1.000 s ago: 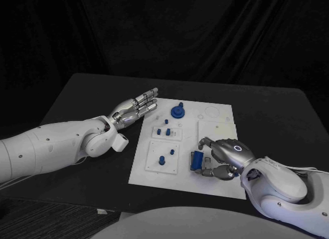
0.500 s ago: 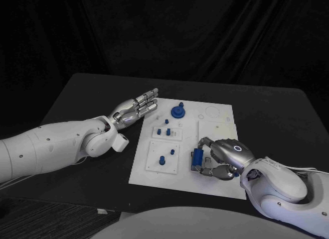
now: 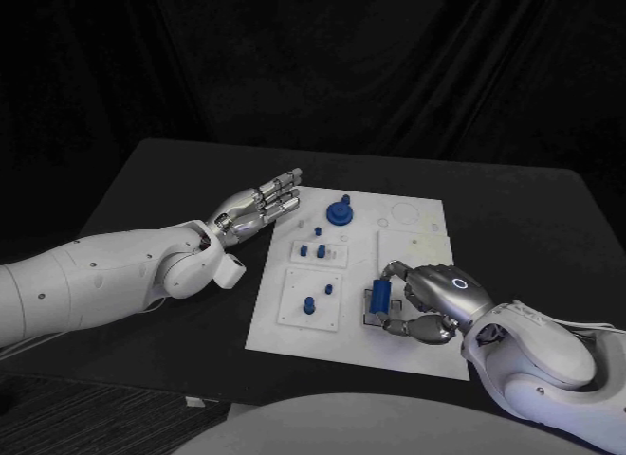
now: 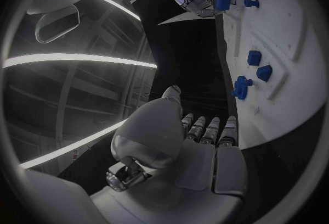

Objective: Assemble the parts on the task board

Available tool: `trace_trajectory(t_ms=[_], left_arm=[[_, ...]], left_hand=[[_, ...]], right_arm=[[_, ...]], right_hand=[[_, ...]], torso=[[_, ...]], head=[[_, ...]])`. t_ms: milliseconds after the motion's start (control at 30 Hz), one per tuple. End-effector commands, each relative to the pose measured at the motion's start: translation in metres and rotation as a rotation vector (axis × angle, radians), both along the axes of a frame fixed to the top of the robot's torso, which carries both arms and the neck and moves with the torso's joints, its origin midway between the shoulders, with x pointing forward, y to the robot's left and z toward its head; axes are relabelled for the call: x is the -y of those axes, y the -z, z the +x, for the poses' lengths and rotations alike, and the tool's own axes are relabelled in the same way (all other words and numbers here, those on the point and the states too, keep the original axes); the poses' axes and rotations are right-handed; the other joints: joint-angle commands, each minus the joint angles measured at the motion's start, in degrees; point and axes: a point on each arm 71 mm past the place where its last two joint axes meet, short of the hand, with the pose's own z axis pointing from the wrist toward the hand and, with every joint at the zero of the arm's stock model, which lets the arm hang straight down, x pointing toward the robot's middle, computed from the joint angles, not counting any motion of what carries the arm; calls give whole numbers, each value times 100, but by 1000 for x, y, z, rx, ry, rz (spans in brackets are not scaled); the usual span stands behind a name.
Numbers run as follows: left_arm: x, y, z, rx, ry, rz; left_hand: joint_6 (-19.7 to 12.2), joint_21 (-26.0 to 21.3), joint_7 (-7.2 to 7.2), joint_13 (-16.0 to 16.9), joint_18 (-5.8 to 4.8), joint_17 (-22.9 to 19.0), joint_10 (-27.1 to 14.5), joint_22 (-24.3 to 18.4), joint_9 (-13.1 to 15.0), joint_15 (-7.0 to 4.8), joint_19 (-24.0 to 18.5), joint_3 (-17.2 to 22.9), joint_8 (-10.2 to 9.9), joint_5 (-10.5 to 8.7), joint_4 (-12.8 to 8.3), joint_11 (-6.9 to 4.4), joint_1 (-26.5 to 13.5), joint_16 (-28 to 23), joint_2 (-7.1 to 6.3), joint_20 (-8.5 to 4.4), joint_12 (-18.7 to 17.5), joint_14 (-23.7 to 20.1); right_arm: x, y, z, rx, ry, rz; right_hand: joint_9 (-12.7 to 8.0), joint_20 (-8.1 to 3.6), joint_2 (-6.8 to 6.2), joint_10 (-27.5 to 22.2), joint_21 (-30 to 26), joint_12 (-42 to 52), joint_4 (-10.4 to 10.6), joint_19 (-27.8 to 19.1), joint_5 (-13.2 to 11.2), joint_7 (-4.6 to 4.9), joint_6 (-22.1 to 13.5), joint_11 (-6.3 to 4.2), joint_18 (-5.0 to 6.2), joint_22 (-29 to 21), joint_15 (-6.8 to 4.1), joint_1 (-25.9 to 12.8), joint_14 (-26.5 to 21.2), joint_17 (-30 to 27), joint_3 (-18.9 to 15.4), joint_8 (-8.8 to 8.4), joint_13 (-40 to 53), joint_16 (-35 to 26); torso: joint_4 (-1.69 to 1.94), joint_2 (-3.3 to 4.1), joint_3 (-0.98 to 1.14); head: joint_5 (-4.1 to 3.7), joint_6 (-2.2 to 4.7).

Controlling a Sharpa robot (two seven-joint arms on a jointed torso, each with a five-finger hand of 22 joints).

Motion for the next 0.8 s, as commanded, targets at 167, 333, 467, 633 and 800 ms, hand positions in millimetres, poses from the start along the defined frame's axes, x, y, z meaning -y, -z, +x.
trace_trajectory(t_ms=[167, 333, 467, 633, 800], left_arm=[[0, -1, -1, 3, 8, -12], [0, -1, -1, 2, 8, -12], [1, 0, -1, 1, 9, -12], [1, 0, -1, 0, 11, -12], [1, 0, -1, -2, 11, -11]], left_hand=[[10, -21, 32, -8, -24, -9, -9, 5, 5, 29, 6, 11, 27, 26, -2, 46, 40, -21, -3, 38, -20, 8], [10, -21, 32, -8, -24, -9, -9, 5, 5, 29, 6, 11, 27, 26, -2, 46, 40, -21, -3, 38, -20, 8], [10, -21, 32, -8, -24, -9, -9, 5, 5, 29, 6, 11, 27, 26, -2, 46, 40, -21, -3, 38, -20, 8], [10, -21, 32, -8, -24, -9, -9, 5, 5, 29, 6, 11, 27, 26, -2, 46, 40, -21, -3, 38, -20, 8], [15, -20, 34, -8, -25, -9, -9, 6, 6, 36, 8, 11, 28, 22, 4, 49, 29, -21, -4, 45, -20, 8]], right_arm=[[0, 0, -6, -12, -8, 7], [-1, 1, -8, -26, -14, -5], [-2, 2, -9, -35, -17, -16], [-2, 4, -8, -46, -17, -34], [-3, 6, -8, -54, -20, -46]], right_hand=[[460, -19, -81, 585, -39, 15, 152, 190, 248, -424, 470, -11, -42, 1204, -20, -180, 499, 969, 676, -214, 1509, -4], [427, -15, -101, 585, -44, 15, 149, 187, 256, -417, 440, -5, -41, 1203, -15, -202, 496, 956, 697, -270, 1509, -9], [404, -12, -109, 585, -48, 15, 147, 185, 241, -412, 422, -1, -40, 1201, -12, -212, 496, 959, 712, -307, 1509, -8], [362, -6, -114, 585, -67, 15, 147, 176, 157, -405, 400, 5, -35, 1195, -7, -239, 497, 961, 733, -371, 1509, -8], [321, 1, -121, 585, -85, 15, 143, 167, 92, -390, 370, 17, -31, 1189, 4, -254, 496, 957, 751, -434, 1509, -9]], torso=[[2, -1, -1], [6, -1, -2], [5, -3, -3], [13, -9, -4], [4, -3, -1]], head=[[6, -1], [4, -1], [-9, -1], [-10, -1], [11, -1]])
